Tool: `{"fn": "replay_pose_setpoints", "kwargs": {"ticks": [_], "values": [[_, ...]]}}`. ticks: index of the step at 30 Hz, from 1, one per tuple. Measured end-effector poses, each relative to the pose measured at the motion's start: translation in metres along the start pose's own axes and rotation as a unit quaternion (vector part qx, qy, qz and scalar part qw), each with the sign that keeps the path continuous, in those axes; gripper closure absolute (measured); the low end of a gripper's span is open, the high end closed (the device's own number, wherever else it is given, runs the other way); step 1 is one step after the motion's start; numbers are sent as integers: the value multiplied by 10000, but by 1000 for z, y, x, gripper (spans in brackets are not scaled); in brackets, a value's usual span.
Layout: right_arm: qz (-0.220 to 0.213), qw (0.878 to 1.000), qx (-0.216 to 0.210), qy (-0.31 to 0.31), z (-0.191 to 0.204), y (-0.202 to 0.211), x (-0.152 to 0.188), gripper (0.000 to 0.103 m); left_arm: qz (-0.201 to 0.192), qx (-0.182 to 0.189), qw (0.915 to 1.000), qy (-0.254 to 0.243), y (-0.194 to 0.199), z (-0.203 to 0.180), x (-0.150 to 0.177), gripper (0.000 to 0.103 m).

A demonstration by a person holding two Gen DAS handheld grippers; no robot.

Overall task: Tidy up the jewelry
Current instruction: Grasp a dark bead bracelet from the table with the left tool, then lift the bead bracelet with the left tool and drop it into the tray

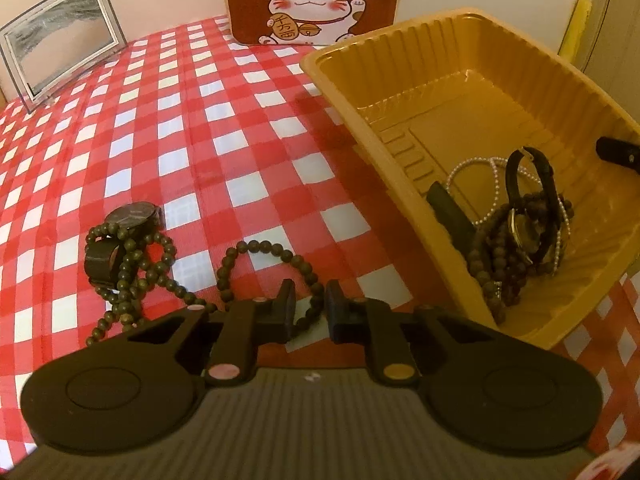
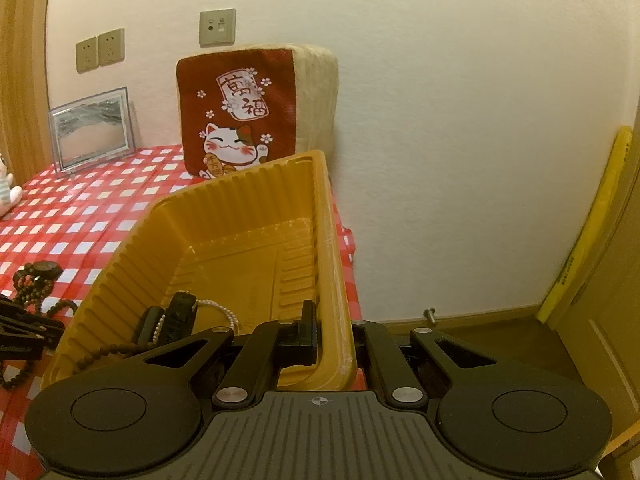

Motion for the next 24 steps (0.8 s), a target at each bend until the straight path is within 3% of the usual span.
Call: {"fn": "replay_pose_setpoints", "kwargs": {"ticks": [2,11,24], "values": [[-1,10000,0,2,0,0,0,99,-18,40,10000,15,-1,0,0,96],[-4,10000,-5,12,0,-1,0,99,-74,120,9996,231,2,2,-6,98],[-19,10000,-26,17,1,0,-1,99,-869,500,9920,764,67,10,-37,98]]}}
Point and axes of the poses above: each gripper's, at about its wrist camera, not at the fingertips, and y roughly against the way its jaws point, z to its left, x to its underside, the point moved 4 cm from there along -y, roughly the way its jaws point, and after that the axes turned 2 degrees about y, right-handed, at the moved point
